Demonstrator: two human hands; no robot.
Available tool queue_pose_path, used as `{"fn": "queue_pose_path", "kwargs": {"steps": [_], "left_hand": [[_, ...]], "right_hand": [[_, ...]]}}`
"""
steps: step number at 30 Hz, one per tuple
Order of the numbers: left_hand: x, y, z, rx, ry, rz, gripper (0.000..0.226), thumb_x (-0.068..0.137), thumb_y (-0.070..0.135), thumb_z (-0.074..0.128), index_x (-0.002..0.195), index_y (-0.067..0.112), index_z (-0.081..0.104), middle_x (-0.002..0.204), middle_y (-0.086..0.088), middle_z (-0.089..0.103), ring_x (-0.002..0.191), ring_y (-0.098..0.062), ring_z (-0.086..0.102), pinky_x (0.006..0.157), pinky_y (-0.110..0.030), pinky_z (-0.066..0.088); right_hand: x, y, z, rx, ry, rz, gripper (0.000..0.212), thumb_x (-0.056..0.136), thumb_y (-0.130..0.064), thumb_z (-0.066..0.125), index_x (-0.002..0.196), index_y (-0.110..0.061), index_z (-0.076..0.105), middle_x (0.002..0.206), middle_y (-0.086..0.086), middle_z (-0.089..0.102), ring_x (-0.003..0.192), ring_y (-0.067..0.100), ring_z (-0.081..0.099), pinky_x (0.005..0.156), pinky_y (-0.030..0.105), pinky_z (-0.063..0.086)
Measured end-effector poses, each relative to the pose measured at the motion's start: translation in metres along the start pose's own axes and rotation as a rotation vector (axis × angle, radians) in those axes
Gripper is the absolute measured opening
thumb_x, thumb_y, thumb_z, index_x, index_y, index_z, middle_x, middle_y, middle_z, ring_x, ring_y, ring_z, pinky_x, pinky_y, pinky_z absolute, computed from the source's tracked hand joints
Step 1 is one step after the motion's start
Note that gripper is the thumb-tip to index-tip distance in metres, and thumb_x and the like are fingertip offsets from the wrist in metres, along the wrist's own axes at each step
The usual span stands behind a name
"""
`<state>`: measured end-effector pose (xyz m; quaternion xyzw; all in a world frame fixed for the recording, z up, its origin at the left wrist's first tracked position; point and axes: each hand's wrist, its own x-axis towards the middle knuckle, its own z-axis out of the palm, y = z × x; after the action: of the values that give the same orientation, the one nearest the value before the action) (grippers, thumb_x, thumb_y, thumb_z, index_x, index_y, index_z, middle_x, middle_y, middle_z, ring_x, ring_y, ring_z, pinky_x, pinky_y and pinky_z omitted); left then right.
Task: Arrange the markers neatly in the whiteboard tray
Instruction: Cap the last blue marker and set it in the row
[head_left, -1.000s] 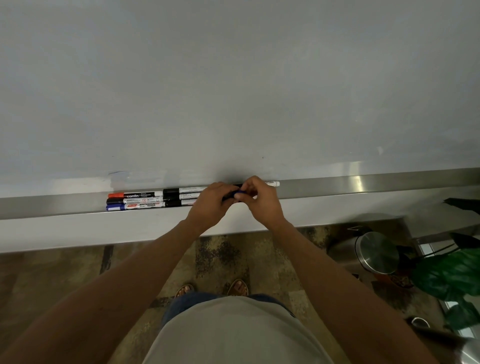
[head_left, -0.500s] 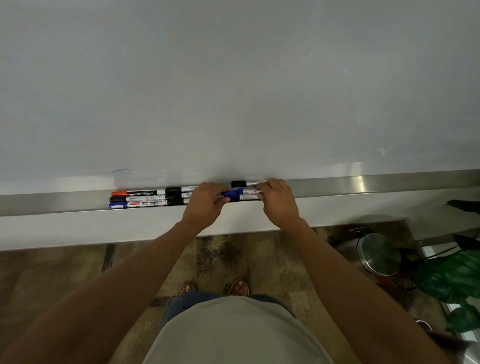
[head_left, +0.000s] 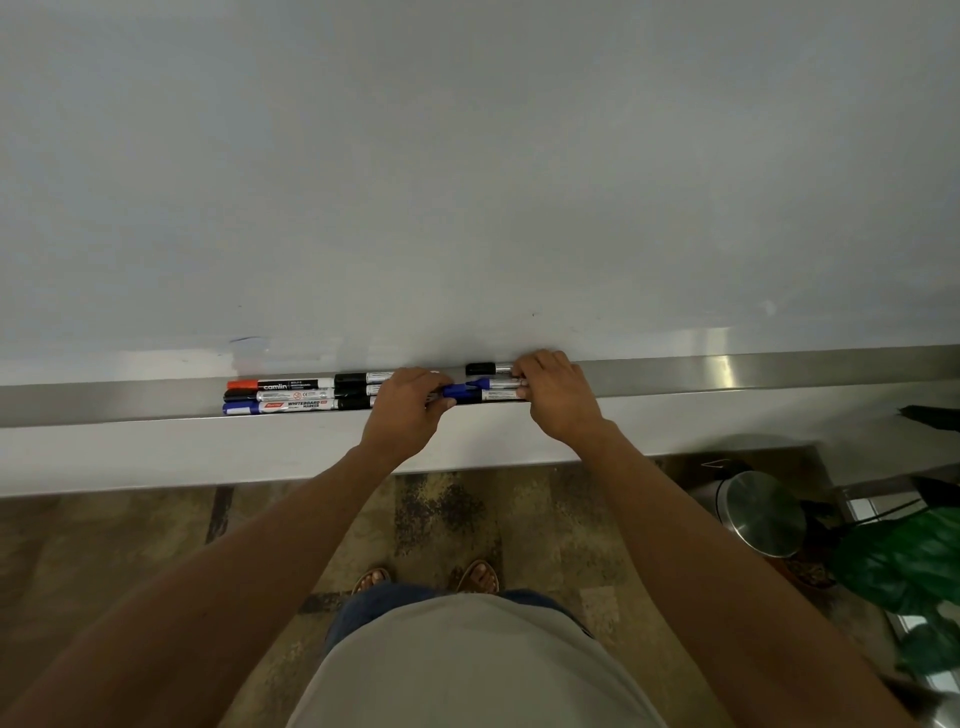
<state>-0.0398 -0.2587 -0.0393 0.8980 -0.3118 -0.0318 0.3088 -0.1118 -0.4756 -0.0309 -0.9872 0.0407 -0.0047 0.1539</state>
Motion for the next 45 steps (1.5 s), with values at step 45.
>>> {"fn": "queue_pose_path", "kwargs": {"steps": [45], "left_hand": [[0.013, 0.007, -0.014, -0.103, -0.17, 0.016, 0.024, 0.097, 0.026, 0.052, 0.106, 0.012, 0.069, 0.08, -0.008, 0.065, 0.078, -0.028, 0.054, 0.071, -0.036, 0.041]], "right_hand": [[-0.01, -0.01, 0.002, 0.03, 0.131, -0.083, 0.043, 0.074, 0.008, 0.063, 0.114, -0.009, 0.062, 0.1, 0.014, 0.064, 0.088, 0.031, 0.057, 0.079, 0.039, 0.043]]}}
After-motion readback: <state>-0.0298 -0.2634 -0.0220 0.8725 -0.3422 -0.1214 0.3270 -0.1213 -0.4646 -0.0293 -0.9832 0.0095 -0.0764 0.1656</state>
